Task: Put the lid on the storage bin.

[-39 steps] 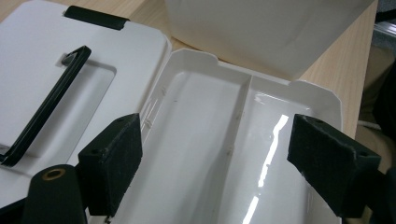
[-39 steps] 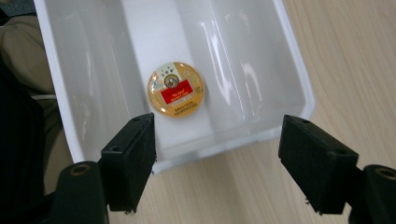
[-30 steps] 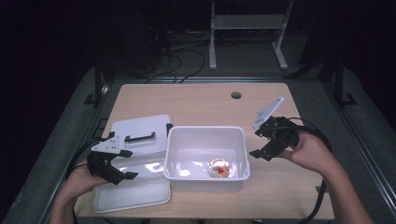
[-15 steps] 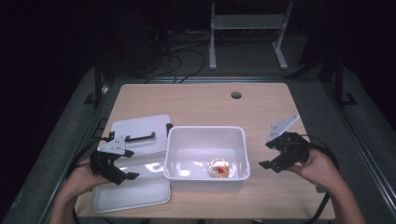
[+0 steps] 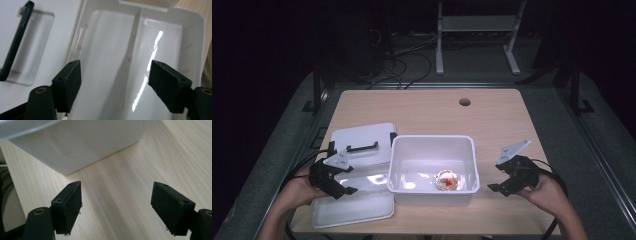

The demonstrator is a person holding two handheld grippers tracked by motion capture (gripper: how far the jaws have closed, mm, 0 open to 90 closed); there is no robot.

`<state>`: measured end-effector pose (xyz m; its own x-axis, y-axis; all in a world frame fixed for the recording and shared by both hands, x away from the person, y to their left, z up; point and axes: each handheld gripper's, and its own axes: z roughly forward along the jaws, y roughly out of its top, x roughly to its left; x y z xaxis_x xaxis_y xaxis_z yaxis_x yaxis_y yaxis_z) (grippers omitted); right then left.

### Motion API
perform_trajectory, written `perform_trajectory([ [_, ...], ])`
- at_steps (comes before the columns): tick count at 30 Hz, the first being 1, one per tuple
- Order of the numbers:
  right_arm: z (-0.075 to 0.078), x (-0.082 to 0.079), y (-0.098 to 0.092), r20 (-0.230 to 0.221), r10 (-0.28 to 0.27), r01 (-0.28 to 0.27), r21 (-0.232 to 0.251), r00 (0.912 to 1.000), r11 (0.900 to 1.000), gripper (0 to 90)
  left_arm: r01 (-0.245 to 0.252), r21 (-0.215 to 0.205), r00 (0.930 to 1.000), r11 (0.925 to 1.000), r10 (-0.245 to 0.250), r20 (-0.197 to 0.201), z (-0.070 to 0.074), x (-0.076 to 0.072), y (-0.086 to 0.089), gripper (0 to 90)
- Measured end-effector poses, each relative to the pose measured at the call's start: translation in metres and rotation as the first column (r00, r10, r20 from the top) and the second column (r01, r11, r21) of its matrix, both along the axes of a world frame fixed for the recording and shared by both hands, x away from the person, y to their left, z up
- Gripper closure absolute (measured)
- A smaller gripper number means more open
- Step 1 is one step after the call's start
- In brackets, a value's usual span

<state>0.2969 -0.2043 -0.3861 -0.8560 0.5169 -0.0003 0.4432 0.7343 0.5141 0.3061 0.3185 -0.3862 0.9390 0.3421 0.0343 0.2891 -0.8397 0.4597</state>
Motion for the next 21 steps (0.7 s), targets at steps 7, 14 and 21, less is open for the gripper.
perform_trajectory([
  [7,-0.016,-0.006,-0.001,0.003,-0.01,0.01,0.012,0.9999,1.0,23.5,0.065,0.085,0.9963,0.9942,-0.06,-0.061,-0.018,0.001,-0.005,45.1],
  [14,-0.026,-0.01,-0.001,0.002,-0.02,0.02,0.018,0.9998,1.0,23.3,0.121,0.132,0.9892,0.9838,-0.109,-0.098,-0.029,0.003,-0.012,58.5],
  [21,-0.036,-0.013,0.001,-0.002,-0.024,0.024,0.024,0.9997,0.999,22.8,0.158,0.16,0.9814,0.9743,-0.137,-0.134,-0.034,0.006,-0.015,69.5],
])
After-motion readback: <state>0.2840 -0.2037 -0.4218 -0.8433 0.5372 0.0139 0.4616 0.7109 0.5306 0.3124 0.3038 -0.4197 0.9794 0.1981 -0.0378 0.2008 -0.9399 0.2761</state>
